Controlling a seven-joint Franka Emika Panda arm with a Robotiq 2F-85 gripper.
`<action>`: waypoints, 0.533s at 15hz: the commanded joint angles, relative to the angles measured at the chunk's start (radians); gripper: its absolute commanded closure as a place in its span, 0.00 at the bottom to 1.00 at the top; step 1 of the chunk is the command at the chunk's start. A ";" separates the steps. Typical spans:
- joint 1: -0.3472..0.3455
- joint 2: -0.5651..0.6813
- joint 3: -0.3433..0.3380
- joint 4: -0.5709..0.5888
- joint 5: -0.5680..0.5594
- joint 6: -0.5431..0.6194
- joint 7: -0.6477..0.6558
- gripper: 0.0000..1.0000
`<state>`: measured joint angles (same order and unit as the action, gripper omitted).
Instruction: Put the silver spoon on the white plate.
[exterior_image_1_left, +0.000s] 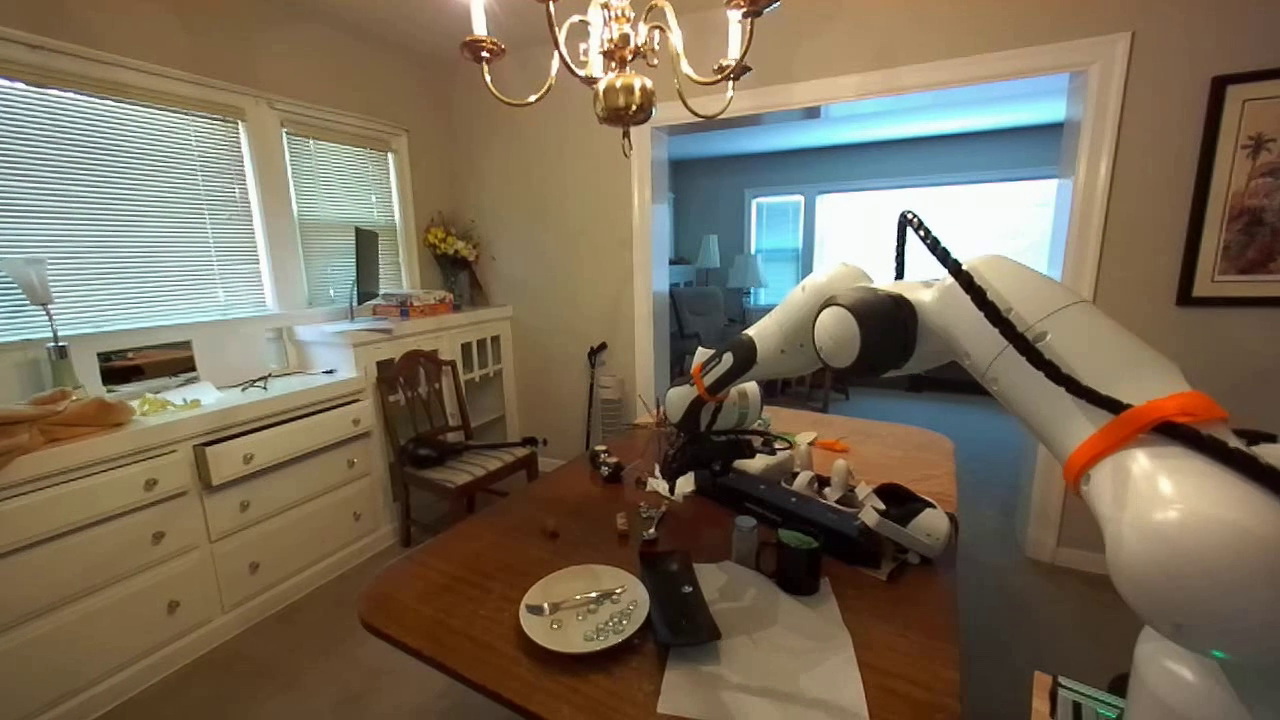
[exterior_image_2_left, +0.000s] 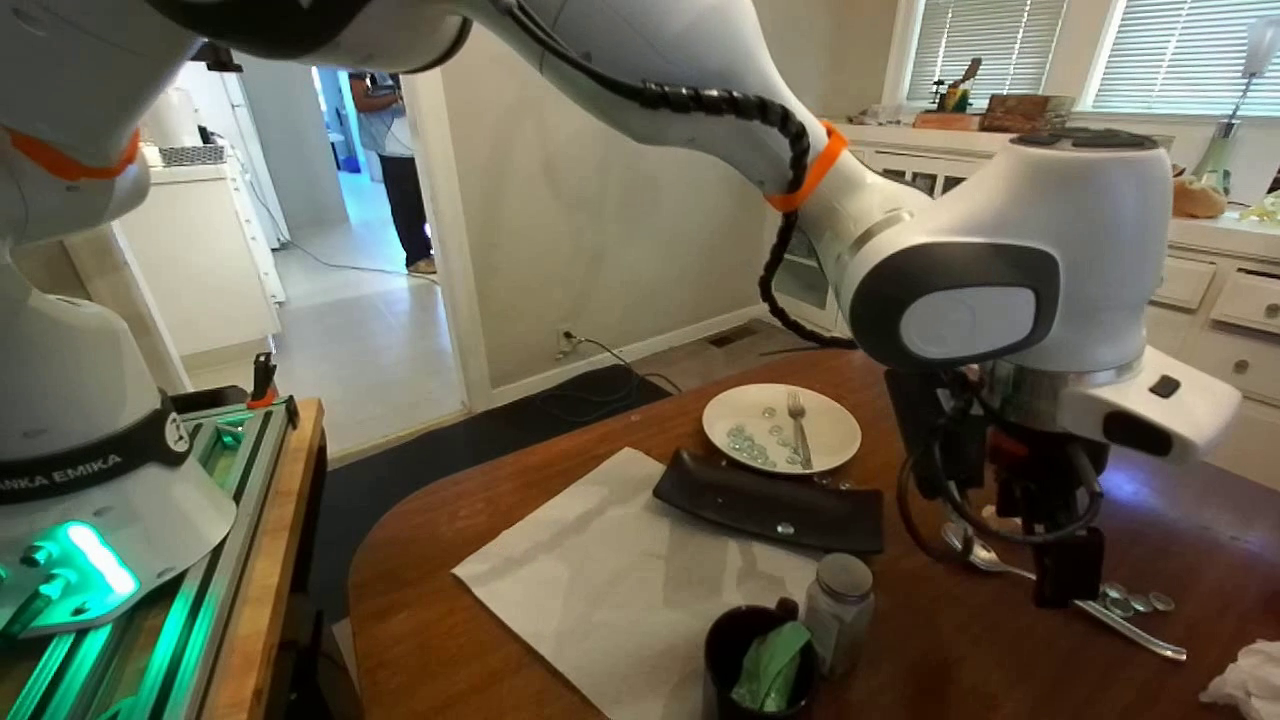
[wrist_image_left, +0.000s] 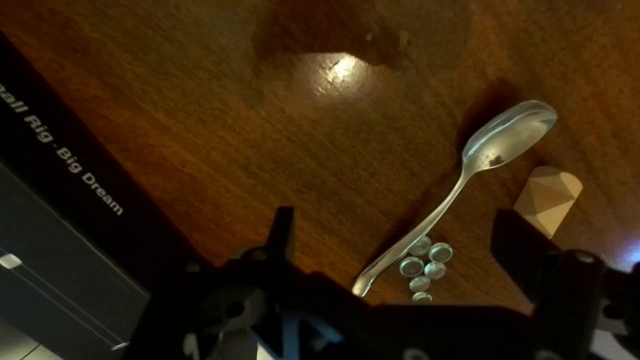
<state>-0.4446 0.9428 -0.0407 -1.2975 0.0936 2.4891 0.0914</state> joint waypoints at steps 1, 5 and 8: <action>0.010 0.157 -0.012 0.228 0.057 -0.076 -0.001 0.00; 0.032 0.293 -0.048 0.416 0.011 -0.052 0.149 0.00; 0.054 0.374 -0.093 0.525 0.008 -0.052 0.276 0.00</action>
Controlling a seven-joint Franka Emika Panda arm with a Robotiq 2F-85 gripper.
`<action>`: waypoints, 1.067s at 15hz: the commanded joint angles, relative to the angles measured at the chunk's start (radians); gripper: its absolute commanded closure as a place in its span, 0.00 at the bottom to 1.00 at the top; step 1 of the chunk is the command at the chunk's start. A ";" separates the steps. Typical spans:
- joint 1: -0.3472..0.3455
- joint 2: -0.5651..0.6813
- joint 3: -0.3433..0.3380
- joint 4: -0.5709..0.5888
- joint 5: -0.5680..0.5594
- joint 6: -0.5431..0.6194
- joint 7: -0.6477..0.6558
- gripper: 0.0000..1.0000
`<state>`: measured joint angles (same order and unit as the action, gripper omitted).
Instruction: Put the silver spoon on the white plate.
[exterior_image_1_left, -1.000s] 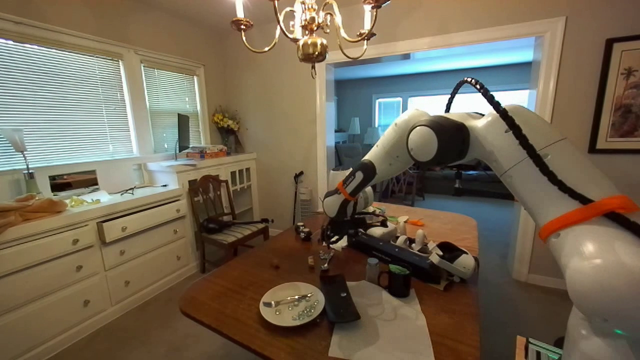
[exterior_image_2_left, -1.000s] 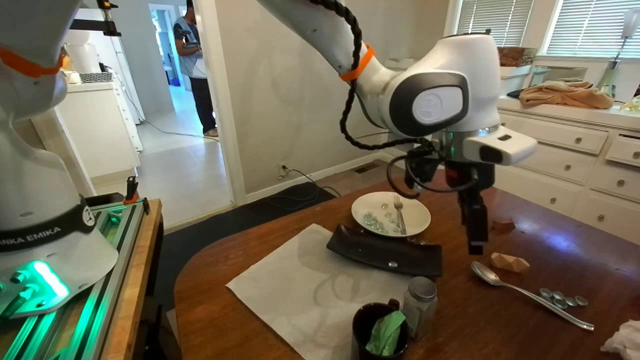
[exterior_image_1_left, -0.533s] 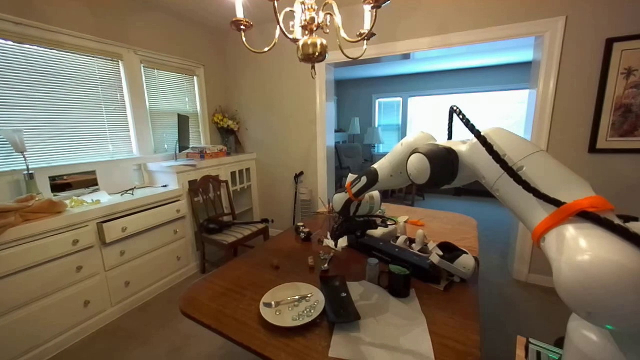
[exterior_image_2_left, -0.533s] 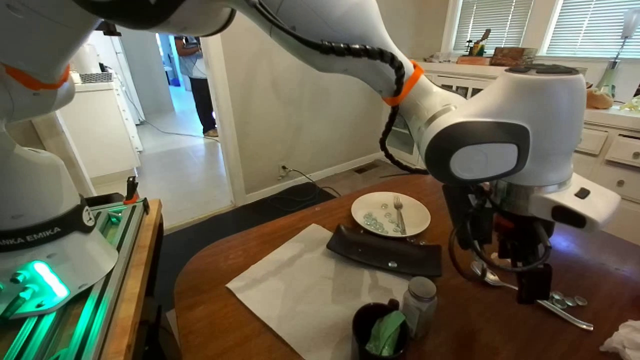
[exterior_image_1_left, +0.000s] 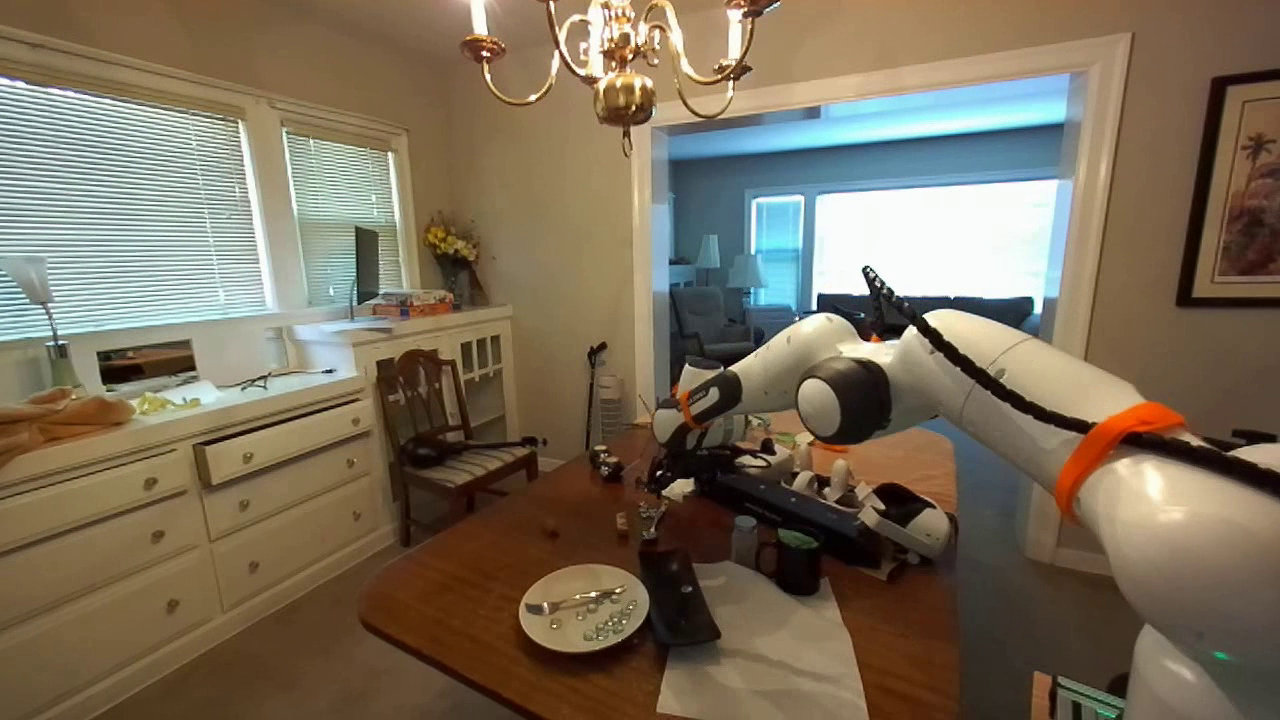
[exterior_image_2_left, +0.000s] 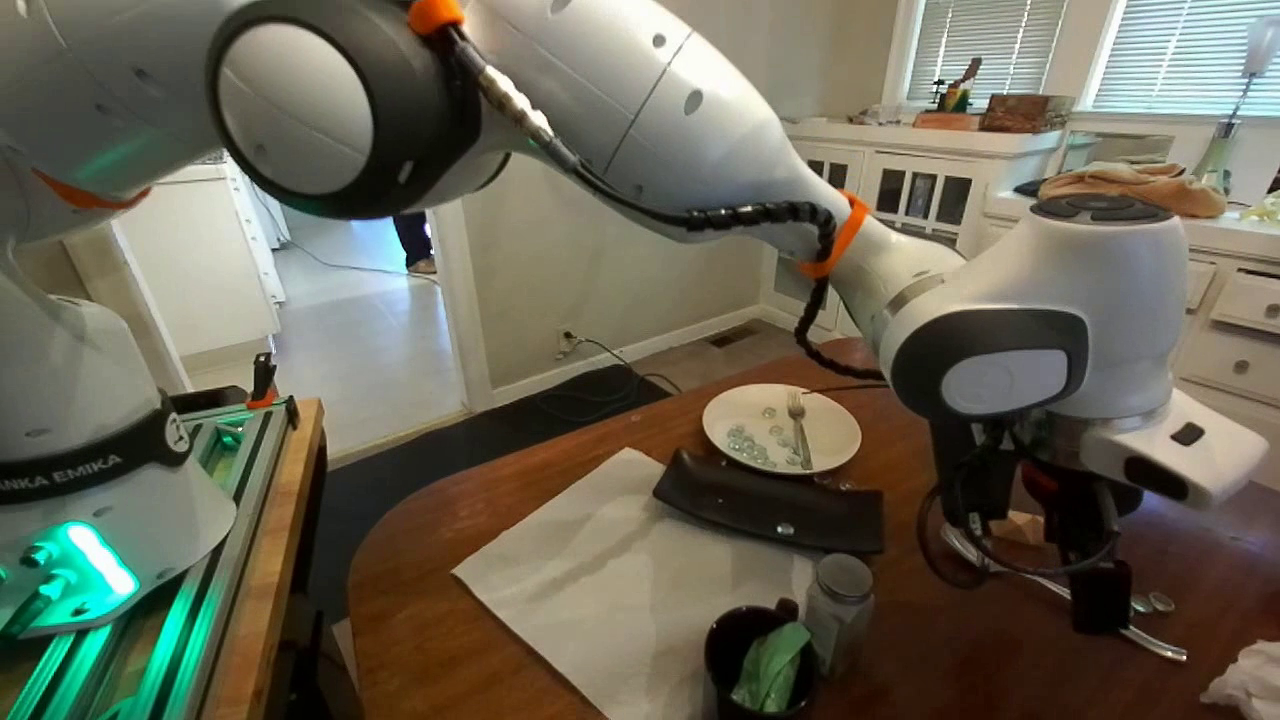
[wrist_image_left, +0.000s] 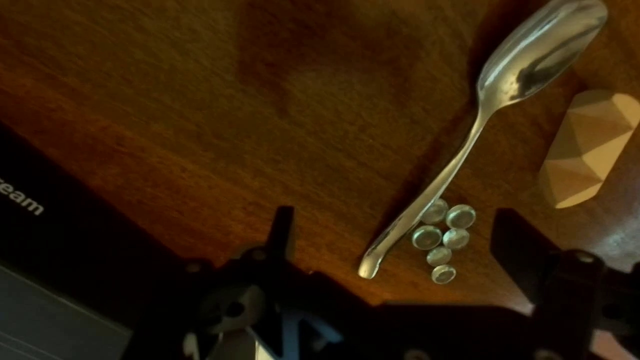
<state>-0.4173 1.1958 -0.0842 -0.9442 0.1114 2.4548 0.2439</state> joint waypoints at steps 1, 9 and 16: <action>0.035 0.140 -0.064 0.198 -0.010 -0.024 0.166 0.00; 0.093 0.240 -0.167 0.314 -0.010 -0.025 0.424 0.05; 0.116 0.283 -0.216 0.342 -0.021 -0.016 0.546 0.09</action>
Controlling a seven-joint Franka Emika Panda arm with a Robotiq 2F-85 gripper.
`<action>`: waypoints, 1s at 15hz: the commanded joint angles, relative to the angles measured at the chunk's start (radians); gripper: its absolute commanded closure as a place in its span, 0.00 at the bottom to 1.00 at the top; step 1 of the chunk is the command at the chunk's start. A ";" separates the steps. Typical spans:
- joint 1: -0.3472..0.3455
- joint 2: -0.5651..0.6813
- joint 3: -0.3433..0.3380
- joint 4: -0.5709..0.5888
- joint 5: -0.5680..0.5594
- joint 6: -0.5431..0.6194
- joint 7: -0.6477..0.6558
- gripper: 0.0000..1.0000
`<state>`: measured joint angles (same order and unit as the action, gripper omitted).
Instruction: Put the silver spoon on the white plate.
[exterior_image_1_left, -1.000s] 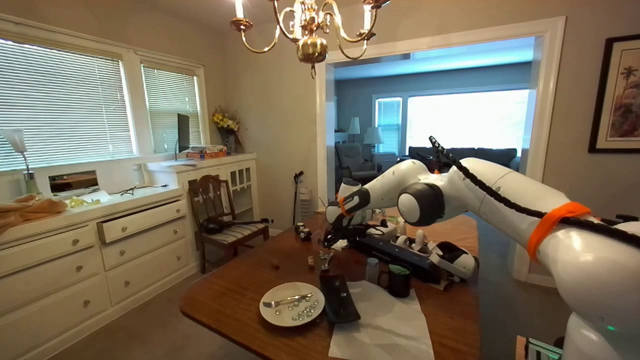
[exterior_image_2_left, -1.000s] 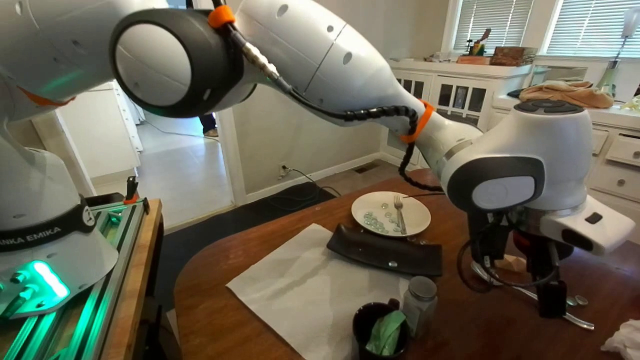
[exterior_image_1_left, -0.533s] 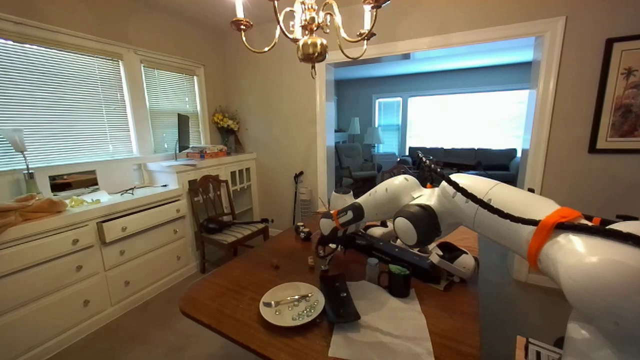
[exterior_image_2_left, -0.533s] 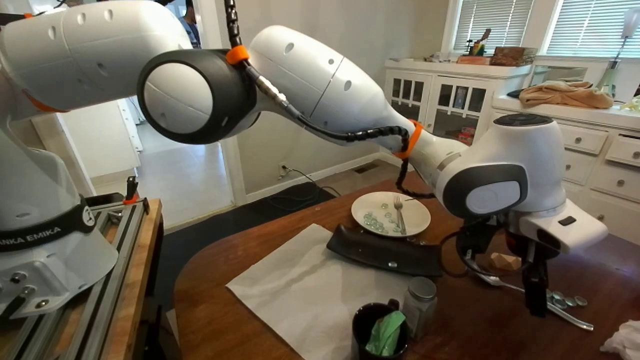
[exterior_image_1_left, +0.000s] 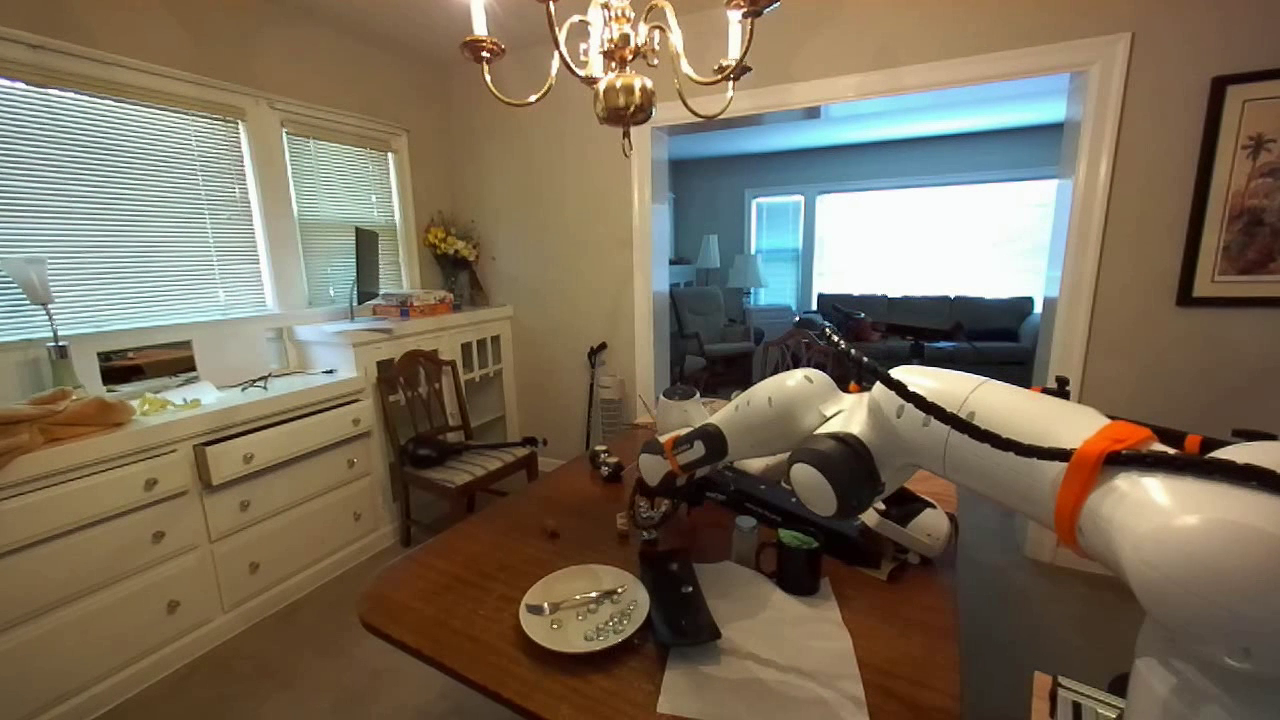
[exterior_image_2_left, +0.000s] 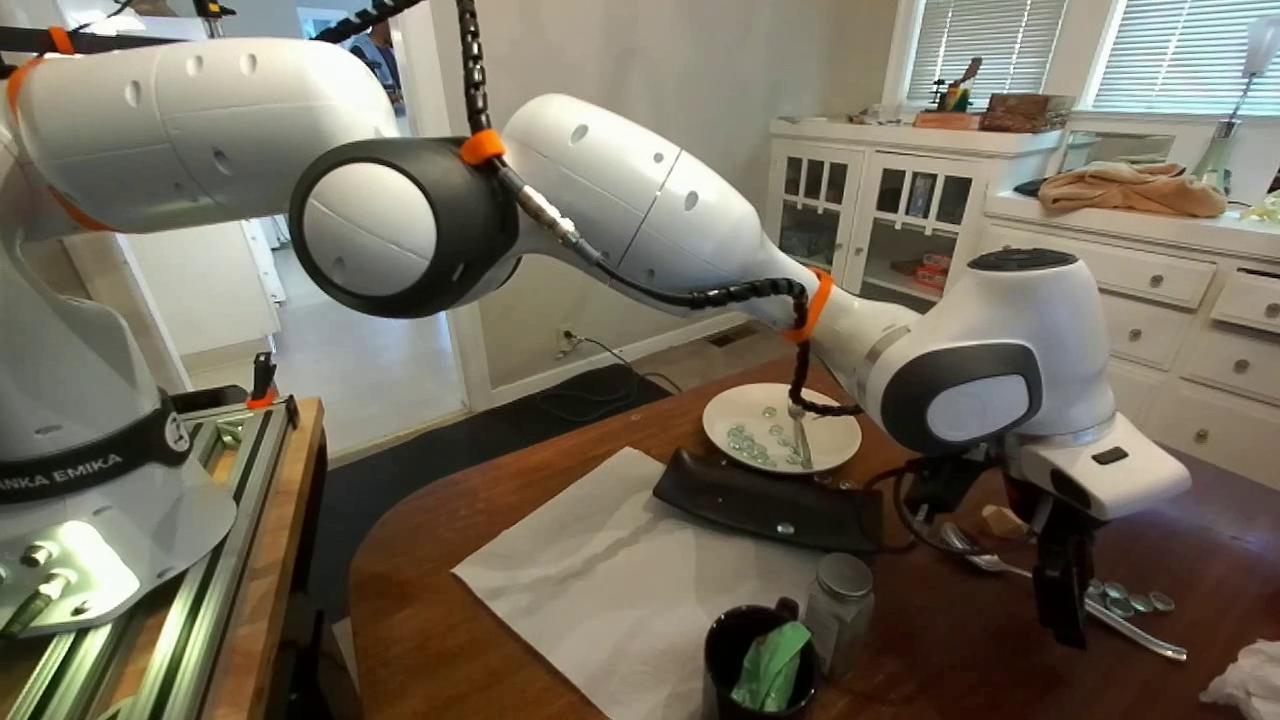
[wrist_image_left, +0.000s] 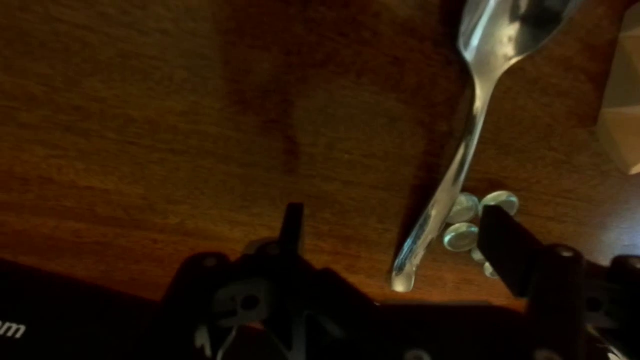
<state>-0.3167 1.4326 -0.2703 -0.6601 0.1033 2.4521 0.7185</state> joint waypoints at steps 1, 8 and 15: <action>0.020 0.050 -0.034 0.062 -0.012 -0.011 0.082 0.08; 0.055 0.067 -0.054 0.093 -0.017 -0.011 0.109 0.39; 0.073 0.087 -0.079 0.094 -0.017 -0.012 0.109 0.53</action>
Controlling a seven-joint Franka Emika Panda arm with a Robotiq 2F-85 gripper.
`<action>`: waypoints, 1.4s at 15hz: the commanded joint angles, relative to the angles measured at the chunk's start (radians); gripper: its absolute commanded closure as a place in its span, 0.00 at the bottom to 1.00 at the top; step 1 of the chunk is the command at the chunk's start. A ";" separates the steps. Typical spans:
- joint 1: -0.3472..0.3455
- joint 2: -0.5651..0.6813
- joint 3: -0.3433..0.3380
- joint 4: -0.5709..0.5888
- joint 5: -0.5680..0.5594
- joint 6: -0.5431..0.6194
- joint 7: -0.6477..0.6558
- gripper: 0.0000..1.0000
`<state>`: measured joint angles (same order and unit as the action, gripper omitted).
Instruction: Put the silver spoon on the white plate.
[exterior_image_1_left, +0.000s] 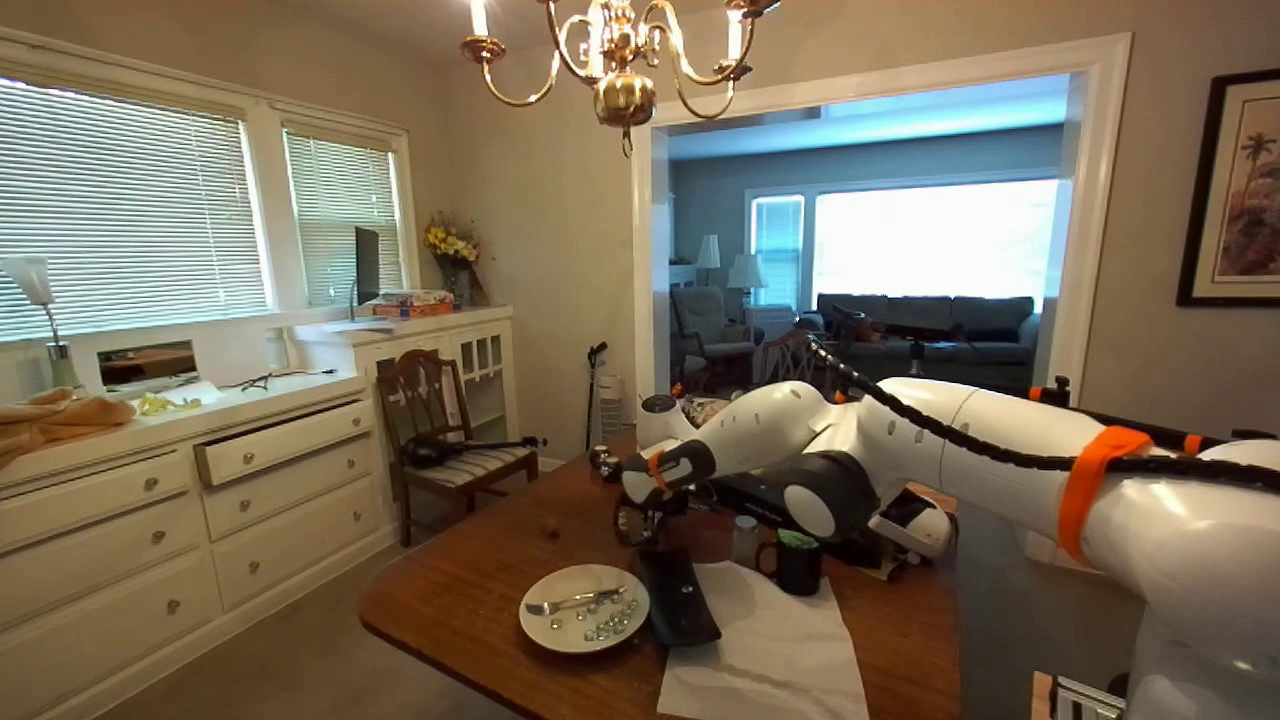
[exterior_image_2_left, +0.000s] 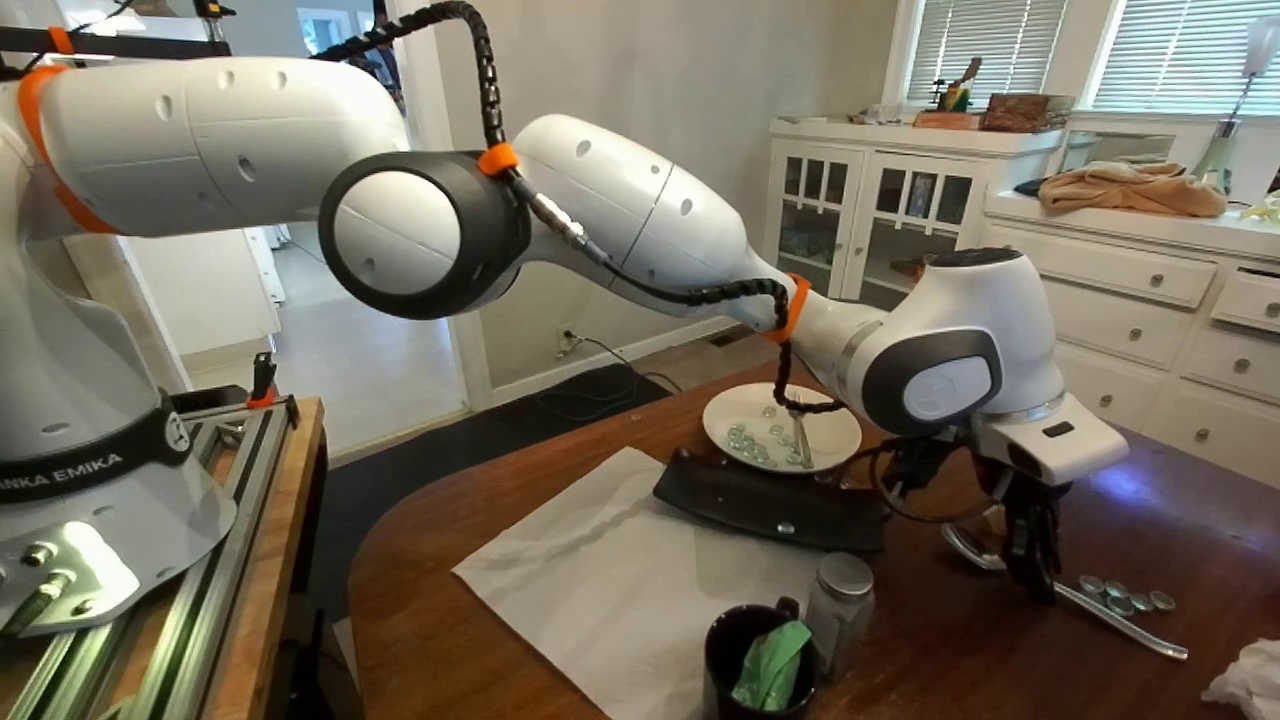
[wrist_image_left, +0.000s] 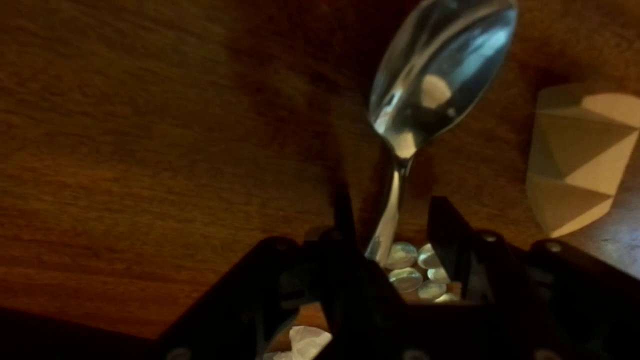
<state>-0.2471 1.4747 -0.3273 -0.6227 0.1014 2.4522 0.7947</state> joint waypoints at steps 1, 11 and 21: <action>0.005 0.046 -0.025 0.058 -0.015 -0.012 0.032 0.52; -0.005 0.024 -0.007 0.061 -0.145 -0.012 0.095 0.97; 0.032 -0.195 0.024 -0.072 -0.104 -0.156 0.086 0.97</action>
<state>-0.2417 1.3753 -0.3298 -0.5963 -0.0165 2.3772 0.9160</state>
